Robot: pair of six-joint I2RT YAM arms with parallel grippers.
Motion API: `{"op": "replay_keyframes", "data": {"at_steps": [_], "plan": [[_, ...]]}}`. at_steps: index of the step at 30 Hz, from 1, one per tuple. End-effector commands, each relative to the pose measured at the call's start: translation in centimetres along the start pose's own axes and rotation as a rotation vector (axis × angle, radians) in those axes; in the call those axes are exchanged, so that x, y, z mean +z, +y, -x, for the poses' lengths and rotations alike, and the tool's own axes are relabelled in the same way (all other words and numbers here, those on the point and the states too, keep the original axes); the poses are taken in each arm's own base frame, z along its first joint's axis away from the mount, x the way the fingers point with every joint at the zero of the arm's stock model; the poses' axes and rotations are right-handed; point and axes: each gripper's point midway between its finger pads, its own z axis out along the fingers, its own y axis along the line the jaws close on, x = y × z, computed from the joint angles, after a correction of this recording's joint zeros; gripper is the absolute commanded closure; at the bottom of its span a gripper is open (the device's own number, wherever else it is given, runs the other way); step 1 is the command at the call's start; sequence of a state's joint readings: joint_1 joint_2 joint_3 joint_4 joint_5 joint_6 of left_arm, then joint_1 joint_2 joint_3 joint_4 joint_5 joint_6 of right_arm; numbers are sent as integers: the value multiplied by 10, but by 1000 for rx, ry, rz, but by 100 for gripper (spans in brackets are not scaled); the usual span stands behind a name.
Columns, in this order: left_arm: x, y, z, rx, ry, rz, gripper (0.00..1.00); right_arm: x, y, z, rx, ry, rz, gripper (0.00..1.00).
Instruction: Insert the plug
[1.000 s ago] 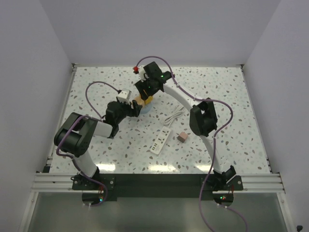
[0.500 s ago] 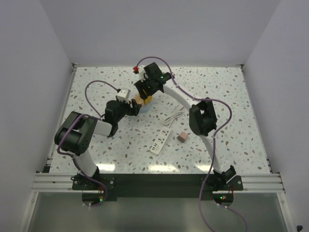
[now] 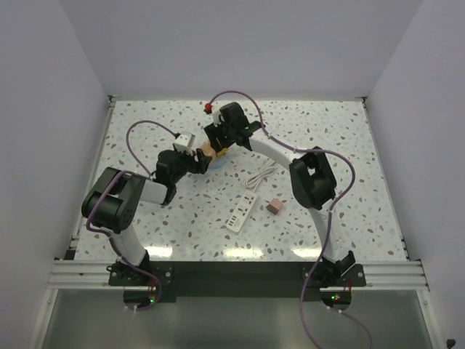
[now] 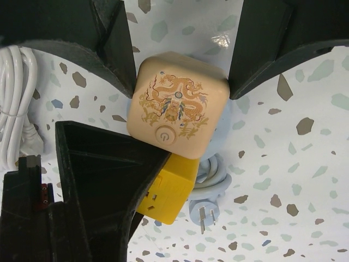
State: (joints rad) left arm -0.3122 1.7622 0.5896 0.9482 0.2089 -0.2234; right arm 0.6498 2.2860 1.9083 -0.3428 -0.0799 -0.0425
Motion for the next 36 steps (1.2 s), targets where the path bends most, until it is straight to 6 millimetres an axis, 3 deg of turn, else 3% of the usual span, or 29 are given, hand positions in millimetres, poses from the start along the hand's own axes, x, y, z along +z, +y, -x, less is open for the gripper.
{"op": "replay_keyframes", "data": {"at_steps": [1, 11, 19, 28, 36], "plan": [[0, -12, -23, -36, 86, -59, 40, 38, 54, -140, -30, 335, 33, 100], [-5, -14, -16, -24, 69, -62, 41, 43, 66, -167, -17, 397, 10, 100], [-9, -19, -14, 10, 70, -97, 37, 39, 71, -171, -33, 419, -2, 100], [-23, -25, 18, 29, -15, -88, 15, 38, 69, -127, 1, 323, -18, 100], [-58, -20, 50, 17, -140, -3, 7, 26, 56, -83, 64, 205, -86, 100]]}}
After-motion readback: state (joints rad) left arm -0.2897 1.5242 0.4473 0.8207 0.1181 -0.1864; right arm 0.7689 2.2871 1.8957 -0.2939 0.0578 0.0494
